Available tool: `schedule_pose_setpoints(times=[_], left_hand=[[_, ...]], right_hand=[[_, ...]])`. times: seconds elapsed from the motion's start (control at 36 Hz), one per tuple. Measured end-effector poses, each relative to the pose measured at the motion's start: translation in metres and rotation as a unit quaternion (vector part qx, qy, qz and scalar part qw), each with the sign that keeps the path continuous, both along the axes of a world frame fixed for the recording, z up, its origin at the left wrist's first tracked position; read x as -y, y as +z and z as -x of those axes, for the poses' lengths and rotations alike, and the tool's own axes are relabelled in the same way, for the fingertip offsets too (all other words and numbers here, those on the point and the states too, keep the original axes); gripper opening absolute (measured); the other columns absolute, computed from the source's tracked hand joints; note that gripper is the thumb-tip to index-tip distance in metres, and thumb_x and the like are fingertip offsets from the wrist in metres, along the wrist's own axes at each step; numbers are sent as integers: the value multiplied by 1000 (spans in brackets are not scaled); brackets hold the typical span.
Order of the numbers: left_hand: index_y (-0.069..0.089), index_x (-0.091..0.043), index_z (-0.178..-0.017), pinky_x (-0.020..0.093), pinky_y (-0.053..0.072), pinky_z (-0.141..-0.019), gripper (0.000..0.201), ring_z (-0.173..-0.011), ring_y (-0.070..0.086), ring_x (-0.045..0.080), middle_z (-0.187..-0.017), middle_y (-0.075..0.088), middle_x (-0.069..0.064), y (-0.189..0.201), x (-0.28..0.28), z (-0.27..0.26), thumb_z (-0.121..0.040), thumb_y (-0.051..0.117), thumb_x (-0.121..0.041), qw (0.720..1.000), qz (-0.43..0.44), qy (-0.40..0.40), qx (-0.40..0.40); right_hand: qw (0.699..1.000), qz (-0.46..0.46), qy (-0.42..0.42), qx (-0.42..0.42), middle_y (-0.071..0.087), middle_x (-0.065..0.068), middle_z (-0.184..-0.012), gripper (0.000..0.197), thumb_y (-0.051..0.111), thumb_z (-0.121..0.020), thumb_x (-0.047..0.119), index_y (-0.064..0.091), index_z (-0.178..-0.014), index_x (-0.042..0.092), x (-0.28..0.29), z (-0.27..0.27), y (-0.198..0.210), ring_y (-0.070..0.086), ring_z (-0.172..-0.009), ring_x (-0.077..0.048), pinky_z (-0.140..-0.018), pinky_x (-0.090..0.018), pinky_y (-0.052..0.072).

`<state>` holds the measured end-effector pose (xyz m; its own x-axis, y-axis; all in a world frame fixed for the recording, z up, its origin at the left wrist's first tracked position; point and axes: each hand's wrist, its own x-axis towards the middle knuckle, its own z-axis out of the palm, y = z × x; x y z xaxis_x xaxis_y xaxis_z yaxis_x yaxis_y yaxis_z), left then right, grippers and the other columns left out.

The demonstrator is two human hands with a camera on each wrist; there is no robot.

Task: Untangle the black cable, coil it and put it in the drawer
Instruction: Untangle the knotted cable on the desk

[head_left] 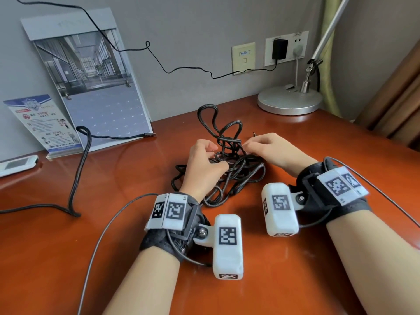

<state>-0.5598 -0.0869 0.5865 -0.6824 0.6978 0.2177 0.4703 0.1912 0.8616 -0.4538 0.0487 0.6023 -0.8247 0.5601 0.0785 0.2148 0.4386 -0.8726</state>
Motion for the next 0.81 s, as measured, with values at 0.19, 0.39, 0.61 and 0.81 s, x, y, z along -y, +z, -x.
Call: schedule_pose_setpoints(times=[0.19, 0.39, 0.61, 0.81], left_hand=[[59, -28, -102, 18, 19, -91, 26, -116, 27, 11, -114, 37, -7, 18, -1, 2, -90, 47, -9, 984, 107, -15, -143], [60, -33, -95, 38, 35, -106, 30, -119, 46, 21, -120, 59, -2, 32, 18, 30, -92, 40, -11, 970, 176, 60, -155], [66, -28, -98, 35, 21, -90, 32, -98, 51, 15, -98, 66, -9, 36, 14, 24, -97, 34, -29, 933, 303, 22, -194], [48, -16, -57, 22, 34, -56, 39, -49, 52, -3, -64, 61, -3, 32, 15, 24, -93, 50, -31, 956, 267, -28, -118]], right_hand=[[998, -49, -35, 2, 61, 8, -73, 11, 65, -82, 16, 61, -72, 18, 0, 6, -4, 55, -69, -8, -69, -21, 43], [994, -99, -44, -8, 63, 9, -78, 9, 63, -87, 19, 61, -79, 17, -1, 3, -4, 57, -75, -8, -70, -21, 41], [981, -116, -76, 138, 71, -5, -90, 36, 65, -83, 42, 72, -90, 7, 8, 3, 3, 63, -84, -17, -70, -26, 47], [972, -147, -102, 152, 59, -10, -73, 21, 56, -88, 18, 63, -80, 0, 14, 9, -1, 51, -67, -23, -50, -24, 37]])
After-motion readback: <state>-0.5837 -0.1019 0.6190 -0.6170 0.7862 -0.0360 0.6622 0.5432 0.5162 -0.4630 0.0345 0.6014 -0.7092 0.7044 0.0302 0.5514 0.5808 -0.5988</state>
